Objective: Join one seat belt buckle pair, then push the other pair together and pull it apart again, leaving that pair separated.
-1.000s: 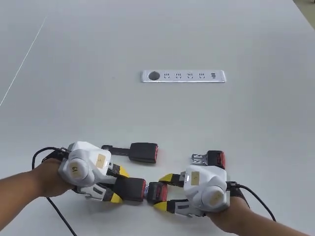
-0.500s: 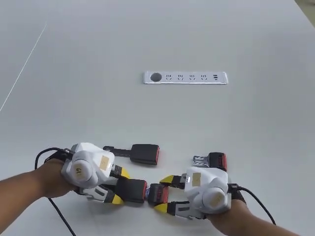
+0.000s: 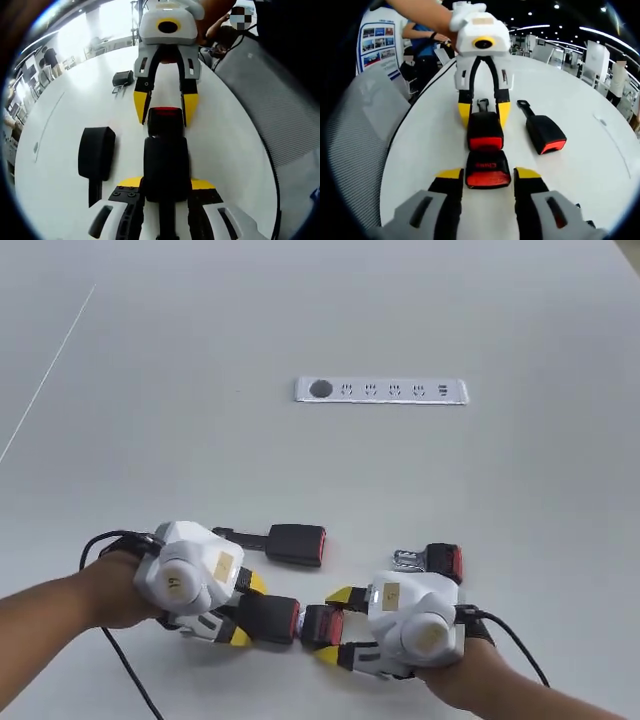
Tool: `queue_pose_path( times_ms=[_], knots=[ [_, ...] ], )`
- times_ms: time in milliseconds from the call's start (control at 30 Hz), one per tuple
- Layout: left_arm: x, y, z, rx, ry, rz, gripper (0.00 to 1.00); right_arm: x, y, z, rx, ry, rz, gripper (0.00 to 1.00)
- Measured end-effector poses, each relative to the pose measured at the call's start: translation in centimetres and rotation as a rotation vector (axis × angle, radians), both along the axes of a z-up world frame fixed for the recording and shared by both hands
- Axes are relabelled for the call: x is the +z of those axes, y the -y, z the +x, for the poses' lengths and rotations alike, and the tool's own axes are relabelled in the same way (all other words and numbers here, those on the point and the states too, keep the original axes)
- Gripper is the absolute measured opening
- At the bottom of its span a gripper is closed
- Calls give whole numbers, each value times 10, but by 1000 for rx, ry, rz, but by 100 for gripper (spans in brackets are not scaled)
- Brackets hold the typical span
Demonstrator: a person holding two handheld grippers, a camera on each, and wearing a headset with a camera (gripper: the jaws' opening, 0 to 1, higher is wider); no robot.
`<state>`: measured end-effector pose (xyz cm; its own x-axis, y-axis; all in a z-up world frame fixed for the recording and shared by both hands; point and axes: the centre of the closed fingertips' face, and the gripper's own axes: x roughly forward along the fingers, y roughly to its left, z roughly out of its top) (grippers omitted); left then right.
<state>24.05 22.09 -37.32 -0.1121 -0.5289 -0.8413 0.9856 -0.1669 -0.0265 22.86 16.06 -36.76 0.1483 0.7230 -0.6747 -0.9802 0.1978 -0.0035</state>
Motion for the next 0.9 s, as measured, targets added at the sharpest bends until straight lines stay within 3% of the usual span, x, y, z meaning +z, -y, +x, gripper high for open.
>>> queue_pose_path(
  times_ms=[133, 200, 267, 367, 500, 633, 667, 767, 900],
  knots=[
    [0, -1, 3, 49, 33, 33, 39, 9, -2, -1, -51, -42, 55, 61],
    [4, 0, -1, 58, 23, 19, 53, 19, -3, 4, -86, -41, 102, 67],
    [11, 5, 0, 93, 35, -11, 63, 27, 0, 7, -108, -43, 119, 73],
    [26, 12, 0, 156, 38, -75, 71, 39, 6, 9, -131, -28, 142, 77],
    [36, 10, -1, 166, 73, -77, 75, 50, 16, 9, -147, -17, 158, 77],
    [45, 10, 5, 193, 85, -92, 77, 59, 36, 17, -186, -8, 167, 78],
    [47, 9, 10, 202, 105, -87, 78, 61, 45, 21, -196, 1, 157, 78],
    [53, 11, 18, 206, 117, -104, 82, 63, 69, 32, -229, 2, 143, 79],
    [63, 13, 37, 222, 138, -120, 81, 61, 104, 47, -269, 5, 113, 79]
  ],
)
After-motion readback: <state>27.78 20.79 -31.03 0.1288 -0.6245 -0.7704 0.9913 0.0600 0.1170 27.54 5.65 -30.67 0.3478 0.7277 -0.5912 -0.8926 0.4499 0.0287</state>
